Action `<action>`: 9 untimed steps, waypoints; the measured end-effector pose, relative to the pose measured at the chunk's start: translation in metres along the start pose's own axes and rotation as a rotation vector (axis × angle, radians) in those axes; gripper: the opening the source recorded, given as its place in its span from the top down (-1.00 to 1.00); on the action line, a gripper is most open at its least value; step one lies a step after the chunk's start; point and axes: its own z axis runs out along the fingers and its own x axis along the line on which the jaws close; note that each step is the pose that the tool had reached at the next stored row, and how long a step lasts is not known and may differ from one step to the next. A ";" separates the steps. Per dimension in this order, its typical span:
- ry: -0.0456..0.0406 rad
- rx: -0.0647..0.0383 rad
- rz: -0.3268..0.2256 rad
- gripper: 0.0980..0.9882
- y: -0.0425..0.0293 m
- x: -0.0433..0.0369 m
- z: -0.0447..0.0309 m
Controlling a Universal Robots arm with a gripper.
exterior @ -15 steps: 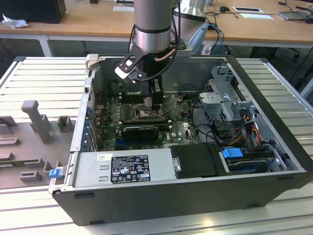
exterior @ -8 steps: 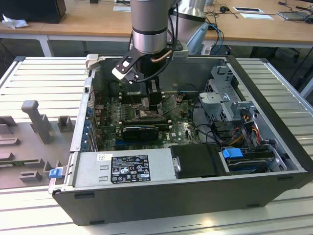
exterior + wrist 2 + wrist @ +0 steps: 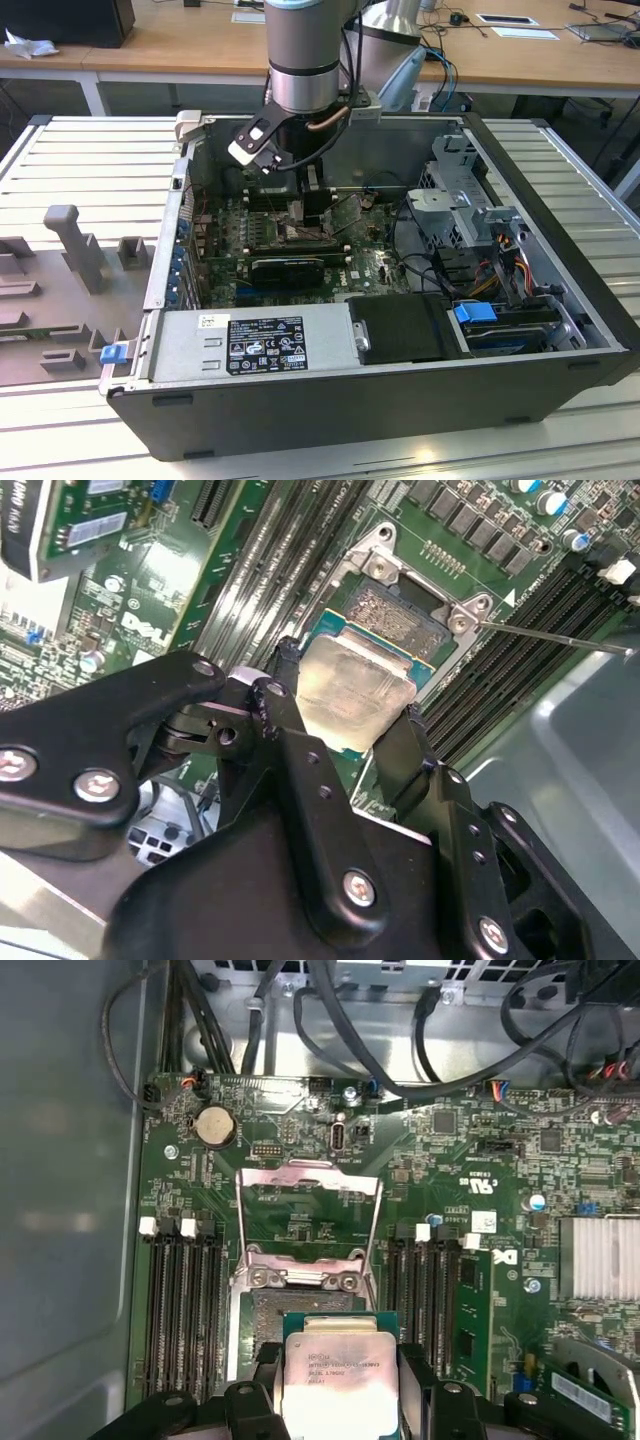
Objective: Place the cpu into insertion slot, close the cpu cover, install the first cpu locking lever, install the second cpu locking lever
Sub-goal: 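Place the cpu into insertion slot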
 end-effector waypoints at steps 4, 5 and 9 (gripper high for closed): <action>0.0003 0.000 0.000 0.00 -0.0017 0.0040 0.0038; 0.0004 0.000 0.000 0.00 -0.0021 0.0049 0.0050; 0.0001 0.000 0.000 0.00 -0.0034 0.0079 0.0104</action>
